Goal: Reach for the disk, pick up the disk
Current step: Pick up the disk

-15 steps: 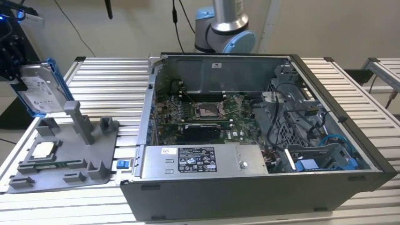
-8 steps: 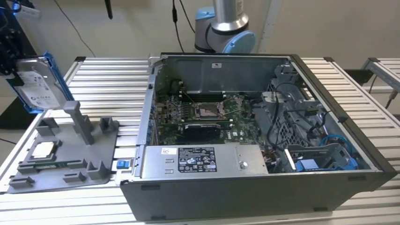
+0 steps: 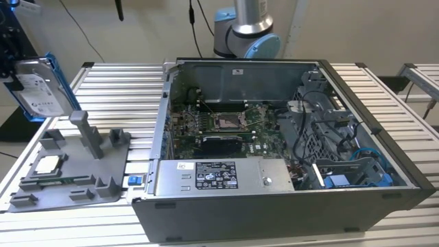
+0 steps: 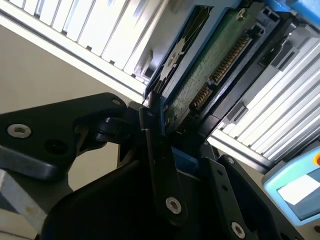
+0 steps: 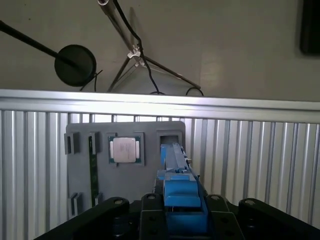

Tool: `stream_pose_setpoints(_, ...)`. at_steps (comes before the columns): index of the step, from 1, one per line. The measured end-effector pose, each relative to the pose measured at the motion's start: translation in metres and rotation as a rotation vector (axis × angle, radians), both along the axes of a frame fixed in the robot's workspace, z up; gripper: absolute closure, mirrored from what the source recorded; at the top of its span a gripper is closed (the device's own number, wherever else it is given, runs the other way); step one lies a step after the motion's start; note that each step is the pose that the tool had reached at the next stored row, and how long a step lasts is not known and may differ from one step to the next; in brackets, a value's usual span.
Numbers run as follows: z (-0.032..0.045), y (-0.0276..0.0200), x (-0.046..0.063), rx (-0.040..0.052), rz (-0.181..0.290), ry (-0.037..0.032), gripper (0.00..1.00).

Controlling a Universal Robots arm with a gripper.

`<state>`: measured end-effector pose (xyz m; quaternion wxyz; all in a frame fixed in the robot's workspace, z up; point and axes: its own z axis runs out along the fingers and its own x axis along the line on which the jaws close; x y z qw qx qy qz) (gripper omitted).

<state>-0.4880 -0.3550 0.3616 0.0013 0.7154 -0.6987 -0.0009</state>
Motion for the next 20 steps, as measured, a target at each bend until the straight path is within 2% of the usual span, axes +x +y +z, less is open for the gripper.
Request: stream_pose_setpoints(20, 0.0511, 0.0, 0.0, 0.0, 0.0, 0.0001, 1.0)
